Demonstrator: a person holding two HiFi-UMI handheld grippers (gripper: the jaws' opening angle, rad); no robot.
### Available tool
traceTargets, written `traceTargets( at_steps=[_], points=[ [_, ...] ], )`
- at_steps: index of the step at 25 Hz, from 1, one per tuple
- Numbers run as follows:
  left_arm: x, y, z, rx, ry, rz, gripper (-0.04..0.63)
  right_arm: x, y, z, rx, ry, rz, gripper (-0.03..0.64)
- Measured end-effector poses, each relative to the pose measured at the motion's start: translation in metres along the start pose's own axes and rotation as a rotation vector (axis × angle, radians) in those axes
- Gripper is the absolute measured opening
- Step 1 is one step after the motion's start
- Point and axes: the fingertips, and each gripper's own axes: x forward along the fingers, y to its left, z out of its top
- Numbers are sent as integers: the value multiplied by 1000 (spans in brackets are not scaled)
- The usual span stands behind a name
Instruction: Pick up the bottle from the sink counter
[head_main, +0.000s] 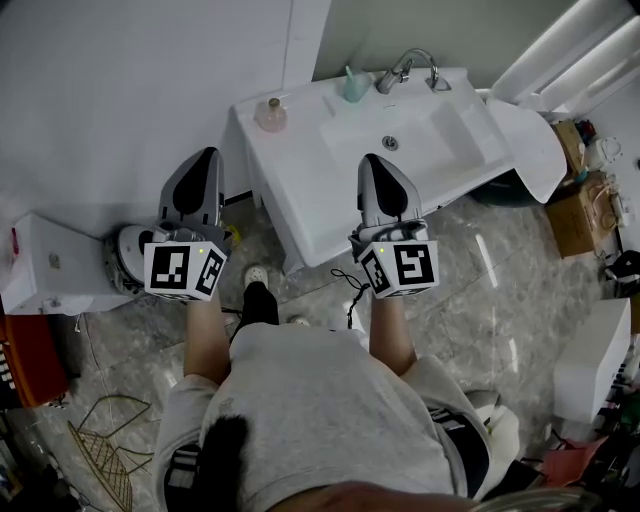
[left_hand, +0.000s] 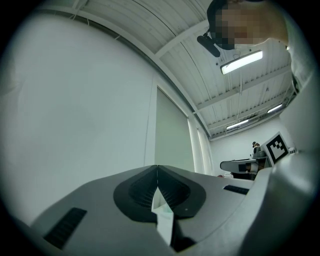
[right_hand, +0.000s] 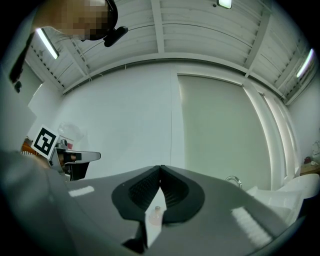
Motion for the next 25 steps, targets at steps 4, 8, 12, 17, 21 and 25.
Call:
traceTargets(
  at_steps=[4, 8, 12, 17, 21, 25],
  points=[
    [37, 23, -3, 0, 5, -46, 8, 35, -6, -4, -13, -4, -30, 9],
    [72, 44, -8, -2, 8, -88, 9, 68, -12, -10, -17, -6, -64, 9],
    [104, 62, -17, -10, 21, -124, 9, 98, -18, -17, -20, 0, -90, 9],
    [139, 79, -32, -16, 28, -169, 9, 127, -23, -27, -30, 11, -121, 9],
    [162, 93, -60, -36, 43, -201, 9, 146, -21, -41, -32, 36, -139, 9],
    [181, 97, -105, -60, 93, -266, 11, 160, -21, -54, -38, 64, -157, 9]
  ],
)
